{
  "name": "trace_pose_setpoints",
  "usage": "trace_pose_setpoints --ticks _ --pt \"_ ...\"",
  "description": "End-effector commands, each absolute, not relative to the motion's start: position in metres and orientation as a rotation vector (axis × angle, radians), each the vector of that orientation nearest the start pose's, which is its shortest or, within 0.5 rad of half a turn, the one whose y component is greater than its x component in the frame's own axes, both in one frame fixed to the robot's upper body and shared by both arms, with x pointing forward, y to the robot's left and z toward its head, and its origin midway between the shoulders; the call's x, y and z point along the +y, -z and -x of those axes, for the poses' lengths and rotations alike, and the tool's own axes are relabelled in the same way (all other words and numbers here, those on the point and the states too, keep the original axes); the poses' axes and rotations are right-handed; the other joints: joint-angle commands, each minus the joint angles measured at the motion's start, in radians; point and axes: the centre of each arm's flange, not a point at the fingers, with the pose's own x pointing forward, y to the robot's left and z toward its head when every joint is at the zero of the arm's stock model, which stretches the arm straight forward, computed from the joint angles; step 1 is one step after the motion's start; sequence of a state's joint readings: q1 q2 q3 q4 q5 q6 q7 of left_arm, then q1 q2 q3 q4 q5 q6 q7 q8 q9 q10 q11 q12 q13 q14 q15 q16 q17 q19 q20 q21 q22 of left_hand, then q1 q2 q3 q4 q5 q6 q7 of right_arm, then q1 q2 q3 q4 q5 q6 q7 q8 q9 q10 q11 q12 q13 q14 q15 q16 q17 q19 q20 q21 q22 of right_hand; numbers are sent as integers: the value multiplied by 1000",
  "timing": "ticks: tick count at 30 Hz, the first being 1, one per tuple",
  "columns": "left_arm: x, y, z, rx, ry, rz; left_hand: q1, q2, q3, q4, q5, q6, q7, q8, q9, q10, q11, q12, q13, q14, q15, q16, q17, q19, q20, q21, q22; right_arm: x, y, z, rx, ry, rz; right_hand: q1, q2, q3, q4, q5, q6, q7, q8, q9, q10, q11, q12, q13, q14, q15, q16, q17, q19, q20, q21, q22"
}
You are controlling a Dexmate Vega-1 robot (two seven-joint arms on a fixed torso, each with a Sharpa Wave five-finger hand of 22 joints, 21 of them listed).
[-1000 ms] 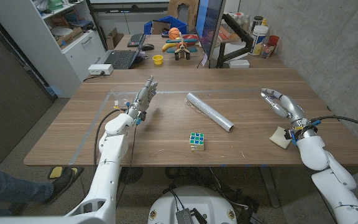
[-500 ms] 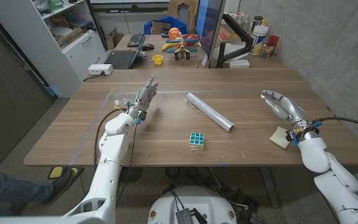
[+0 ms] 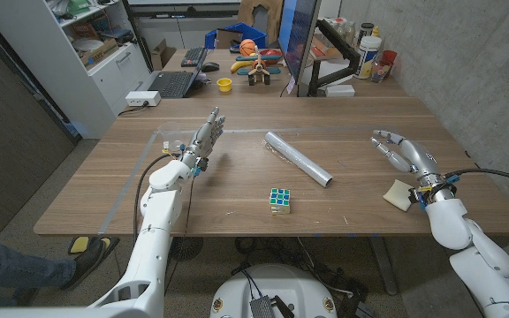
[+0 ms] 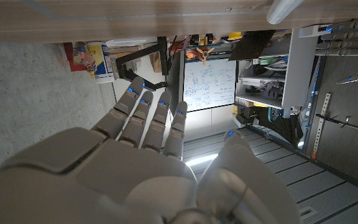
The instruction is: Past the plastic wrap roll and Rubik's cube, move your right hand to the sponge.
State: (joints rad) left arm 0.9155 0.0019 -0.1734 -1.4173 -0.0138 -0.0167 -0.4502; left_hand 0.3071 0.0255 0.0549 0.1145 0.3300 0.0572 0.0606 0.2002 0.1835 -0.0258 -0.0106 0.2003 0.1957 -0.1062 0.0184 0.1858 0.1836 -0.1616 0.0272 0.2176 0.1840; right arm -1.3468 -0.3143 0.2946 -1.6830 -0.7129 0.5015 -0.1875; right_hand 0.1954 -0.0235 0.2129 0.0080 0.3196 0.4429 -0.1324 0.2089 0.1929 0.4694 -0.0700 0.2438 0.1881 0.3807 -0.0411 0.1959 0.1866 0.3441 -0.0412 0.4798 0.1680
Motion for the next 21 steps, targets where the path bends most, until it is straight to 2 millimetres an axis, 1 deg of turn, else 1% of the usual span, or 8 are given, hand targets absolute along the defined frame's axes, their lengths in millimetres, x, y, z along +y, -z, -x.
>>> trace_pose_setpoints --ticks 1,9,16,21 --pt "267 32 -646 -530 274 -33 2 6 -8 3 4 10 2 1 5 -5 -5 7 0 -9 -6 3 3 -4 -6 -1 2 -385 86 -499 -800 353 1068 6 -8 2 -4 11 2 -7 0 3 1 -3 -3 2 -6 -83 -1 0 9 -49 -4 3" --pt "266 32 -646 -529 275 -32 3 7 -10 3 4 10 0 0 5 -5 -4 7 0 -9 -6 3 3 -6 -7 -2 2 -386 91 -497 -792 360 1090 8 -7 3 -6 16 -1 -11 -2 3 1 -10 -4 2 -6 -86 -1 0 10 -50 -9 3" --pt "264 31 -647 -529 278 -34 3 8 -12 2 4 10 2 0 5 -7 -5 6 0 -10 -7 3 3 -7 -5 -3 2 -387 97 -494 -777 368 1111 9 -6 3 -7 21 -3 -12 -3 3 -2 -6 -6 2 -15 -87 -5 0 7 -49 -16 3" --pt "262 31 -647 -525 280 -38 3 9 -13 2 4 10 0 1 5 -7 -4 6 0 -10 -7 3 3 -9 -1 -5 2 -389 100 -491 -767 374 1125 10 -6 3 -8 23 -4 -13 -4 3 -3 -9 -7 2 -15 -86 -5 0 7 -48 -19 3"
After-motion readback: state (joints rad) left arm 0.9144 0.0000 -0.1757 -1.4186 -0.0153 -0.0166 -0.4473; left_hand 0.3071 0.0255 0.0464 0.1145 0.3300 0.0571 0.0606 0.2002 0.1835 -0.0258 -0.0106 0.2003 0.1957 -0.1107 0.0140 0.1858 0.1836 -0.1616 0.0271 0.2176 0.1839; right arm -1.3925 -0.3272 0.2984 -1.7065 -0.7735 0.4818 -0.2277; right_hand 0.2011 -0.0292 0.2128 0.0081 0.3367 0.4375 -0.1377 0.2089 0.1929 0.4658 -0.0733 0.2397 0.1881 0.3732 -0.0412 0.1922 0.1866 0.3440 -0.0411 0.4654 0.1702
